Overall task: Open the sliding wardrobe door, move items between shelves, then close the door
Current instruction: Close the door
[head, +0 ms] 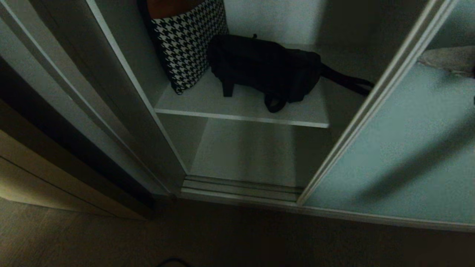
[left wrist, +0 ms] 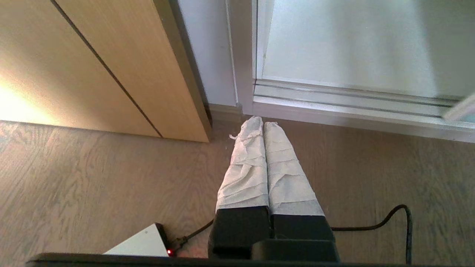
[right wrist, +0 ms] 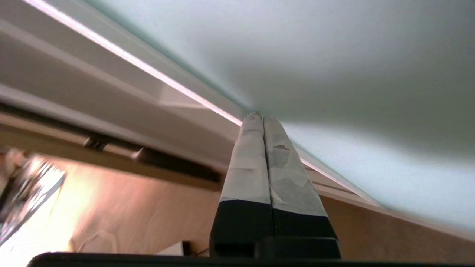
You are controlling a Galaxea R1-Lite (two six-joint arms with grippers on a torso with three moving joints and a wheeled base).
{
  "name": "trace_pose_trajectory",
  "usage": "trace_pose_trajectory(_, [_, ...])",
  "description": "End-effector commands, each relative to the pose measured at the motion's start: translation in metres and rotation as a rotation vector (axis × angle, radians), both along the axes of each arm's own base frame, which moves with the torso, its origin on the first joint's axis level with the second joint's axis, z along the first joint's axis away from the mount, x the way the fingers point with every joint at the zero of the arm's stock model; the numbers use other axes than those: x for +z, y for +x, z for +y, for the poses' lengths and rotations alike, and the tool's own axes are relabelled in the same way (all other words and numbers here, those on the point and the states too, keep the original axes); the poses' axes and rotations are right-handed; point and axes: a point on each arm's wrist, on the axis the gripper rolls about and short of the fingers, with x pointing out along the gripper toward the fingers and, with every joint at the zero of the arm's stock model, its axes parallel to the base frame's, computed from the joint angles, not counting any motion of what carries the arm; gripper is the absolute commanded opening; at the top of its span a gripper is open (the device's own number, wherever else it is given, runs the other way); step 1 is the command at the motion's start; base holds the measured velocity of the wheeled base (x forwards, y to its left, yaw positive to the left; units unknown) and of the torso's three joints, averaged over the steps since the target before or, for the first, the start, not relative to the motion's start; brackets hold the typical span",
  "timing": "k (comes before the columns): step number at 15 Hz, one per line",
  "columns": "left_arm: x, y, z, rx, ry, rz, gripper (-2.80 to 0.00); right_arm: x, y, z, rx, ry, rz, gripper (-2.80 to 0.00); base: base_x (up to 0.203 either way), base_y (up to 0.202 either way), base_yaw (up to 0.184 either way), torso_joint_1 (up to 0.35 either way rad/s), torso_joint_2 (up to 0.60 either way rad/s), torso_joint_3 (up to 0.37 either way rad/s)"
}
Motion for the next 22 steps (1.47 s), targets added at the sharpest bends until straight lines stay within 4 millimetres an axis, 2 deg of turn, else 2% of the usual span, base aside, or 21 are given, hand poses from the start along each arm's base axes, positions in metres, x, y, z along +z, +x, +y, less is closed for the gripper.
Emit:
trace_pose_trajectory(1, [0.000, 0.000, 0.000, -0.001, 0.000, 0.001, -2.80, -0.003, 0.004, 0.018, 0.067, -0.005, 0.010, -2.80, 0.000, 0.000, 0.000, 0.000, 0.00, 0.000])
trace_pose_trajectory(3, [0.000, 0.000, 0.000, 0.000, 0.001, 0.002, -2.80, -0.003, -0.007, 0.040, 0.155, -0.033, -0.017, -2.80, 0.000, 0.000, 0.000, 0.000, 0.00, 0.000])
trace_pose_trajectory(5, [0.000, 0.000, 0.000, -0.001, 0.000, 0.001, -2.80, 0.001, -0.032, 0.046, 0.240, -0.047, -0.066, -2.80, 0.000, 0.000, 0.000, 0.000, 0.00, 0.000])
trace_pose_trajectory(8, [0.000, 0.000, 0.000, -0.001, 0.000, 0.002, -2.80, 0.007, -0.069, 0.028, 0.283, -0.020, -0.141, -2.80, 0.000, 0.000, 0.000, 0.000, 0.00, 0.000])
trace_pose_trajectory(12, [0.000, 0.000, 0.000, 0.000, 0.000, 0.001, -2.80, 0.011, -0.117, -0.008, 0.304, -0.017, -0.263, -2.80, 0.000, 0.000, 0.000, 0.000, 0.00, 0.000])
trace_pose_trajectory(16, [0.000, 0.000, 0.000, -0.001, 0.000, 0.001, -2.80, -0.004, -0.147, -0.034, 0.096, -0.131, -0.274, -2.80, 0.000, 0.000, 0.000, 0.000, 0.00, 0.000])
trace_pose_trajectory(18, [0.000, 0.000, 0.000, -0.001, 0.000, 0.001, -2.80, -0.015, -0.155, -0.040, -0.055, -0.199, -0.272, -2.80, 0.000, 0.000, 0.000, 0.000, 0.00, 0.000])
trace_pose_trajectory(19, [0.000, 0.000, 0.000, 0.000, 0.000, 0.001, -2.80, -0.029, -0.161, -0.042, -0.129, -0.252, -0.261, -2.80, 0.000, 0.000, 0.000, 0.000, 0.00, 0.000])
trace_pose_trajectory(22, [0.000, 0.000, 0.000, 0.001, 0.000, 0.001, -2.80, -0.088, -0.185, -0.045, -0.207, -0.406, -0.246, -2.80, 0.000, 0.000, 0.000, 0.000, 0.00, 0.000])
